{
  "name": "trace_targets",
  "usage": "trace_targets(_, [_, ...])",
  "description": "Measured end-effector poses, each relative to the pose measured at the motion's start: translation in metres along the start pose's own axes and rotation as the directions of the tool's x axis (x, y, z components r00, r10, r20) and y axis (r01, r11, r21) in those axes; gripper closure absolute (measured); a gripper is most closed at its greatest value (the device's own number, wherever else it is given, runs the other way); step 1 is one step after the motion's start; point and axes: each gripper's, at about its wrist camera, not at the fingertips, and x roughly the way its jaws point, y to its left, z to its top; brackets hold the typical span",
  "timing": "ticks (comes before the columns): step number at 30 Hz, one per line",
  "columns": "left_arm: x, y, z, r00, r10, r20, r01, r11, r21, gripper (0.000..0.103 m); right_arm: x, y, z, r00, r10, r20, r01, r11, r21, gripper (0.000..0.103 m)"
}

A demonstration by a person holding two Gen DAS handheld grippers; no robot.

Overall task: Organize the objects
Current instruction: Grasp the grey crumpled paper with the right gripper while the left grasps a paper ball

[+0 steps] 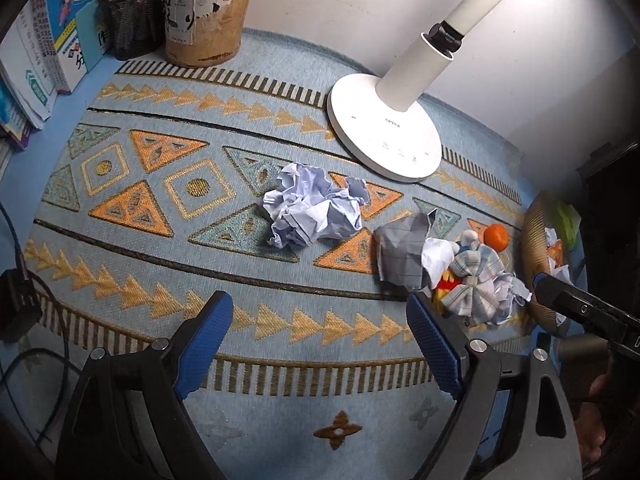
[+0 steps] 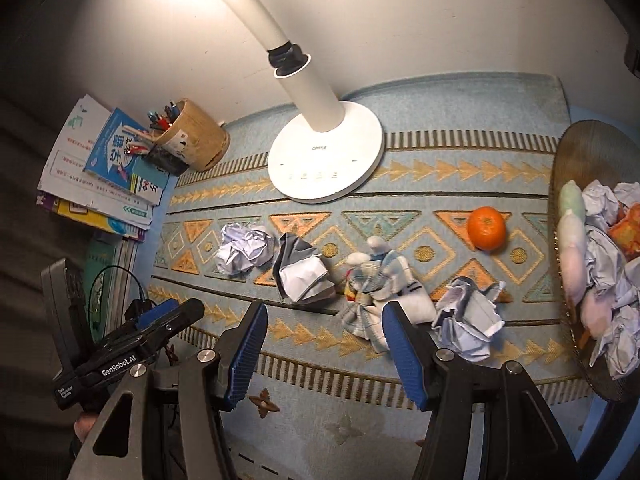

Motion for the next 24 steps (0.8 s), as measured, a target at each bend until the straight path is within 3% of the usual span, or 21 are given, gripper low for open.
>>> trace_targets(10, [0.035,0.018,0.035,0.999,-0.005,-0.044,0.006,1.000,0.016,0.015,0.066,0.034,0.017,0.994,-0.055,-0.092,0.046,0.994,-0.099,0.045])
trace_targets(17, [0.062,0.007,0.051,0.997,0.066,-0.051,-0.058,0.988,0.143,0.015,0.102,0.037,0.033,0.986,-0.076,-0.151,0.058,0.991,-0.122,0.045])
trace_targets(24, [0.071,-0.002,0.056,0.999,0.051,-0.012,-0.047,0.974,0.222,0.016,0.124,0.032,0.037,0.974,-0.131,-0.184,0.103,0.983,-0.155,0.045])
